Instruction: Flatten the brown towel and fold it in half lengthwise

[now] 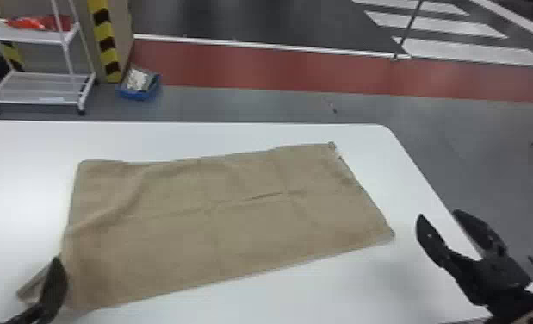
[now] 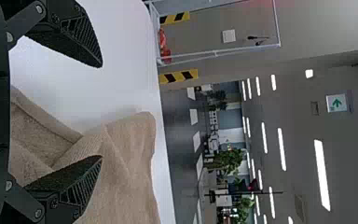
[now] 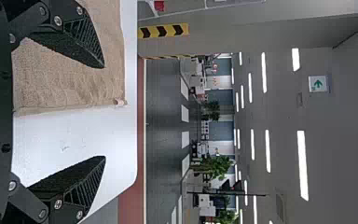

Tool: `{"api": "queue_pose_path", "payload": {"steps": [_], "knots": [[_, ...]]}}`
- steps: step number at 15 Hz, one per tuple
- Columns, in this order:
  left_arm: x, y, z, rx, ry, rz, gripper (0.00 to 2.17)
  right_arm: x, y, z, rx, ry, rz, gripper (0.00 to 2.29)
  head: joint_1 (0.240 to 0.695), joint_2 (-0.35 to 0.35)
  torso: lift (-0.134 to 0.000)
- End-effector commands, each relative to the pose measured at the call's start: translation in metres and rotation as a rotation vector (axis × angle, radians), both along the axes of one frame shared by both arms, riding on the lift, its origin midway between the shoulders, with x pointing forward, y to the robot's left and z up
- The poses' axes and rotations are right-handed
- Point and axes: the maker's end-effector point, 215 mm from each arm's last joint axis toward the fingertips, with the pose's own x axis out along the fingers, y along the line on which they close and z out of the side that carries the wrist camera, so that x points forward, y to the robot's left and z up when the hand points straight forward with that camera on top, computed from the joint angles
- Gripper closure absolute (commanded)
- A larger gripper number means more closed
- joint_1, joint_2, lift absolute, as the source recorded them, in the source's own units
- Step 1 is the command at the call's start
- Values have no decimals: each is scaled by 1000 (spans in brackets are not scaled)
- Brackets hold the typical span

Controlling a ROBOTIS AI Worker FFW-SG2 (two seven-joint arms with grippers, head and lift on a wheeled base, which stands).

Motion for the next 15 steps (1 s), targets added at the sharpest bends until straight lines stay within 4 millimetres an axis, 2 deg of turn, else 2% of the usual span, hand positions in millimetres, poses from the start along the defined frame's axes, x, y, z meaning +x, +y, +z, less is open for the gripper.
{"api": "queue_pose_path", "payload": {"steps": [1, 4, 7, 10, 13, 15], "knots": [[1, 25, 7, 2, -12, 39, 215, 1, 0, -2, 4, 2, 1, 215, 695, -168, -128], [0, 45, -9, 16, 7, 71, 215, 2, 1, -4, 4, -5, -1, 215, 695, -124, -128], [-5, 35, -19, 20, 22, 49, 215, 3, 2, -5, 4, -7, 0, 215, 695, -101, -128], [-8, 2, -13, 2, 8, -6, 215, 2, 3, -4, 7, -10, 0, 215, 695, -113, -128], [-9, -43, -28, 20, 41, -79, 215, -1, 1, 0, 5, -25, -4, 215, 695, -165, -128], [-9, -53, -31, 18, 48, -94, 215, -3, -1, -1, 4, -24, -8, 215, 695, -200, -128]]}}
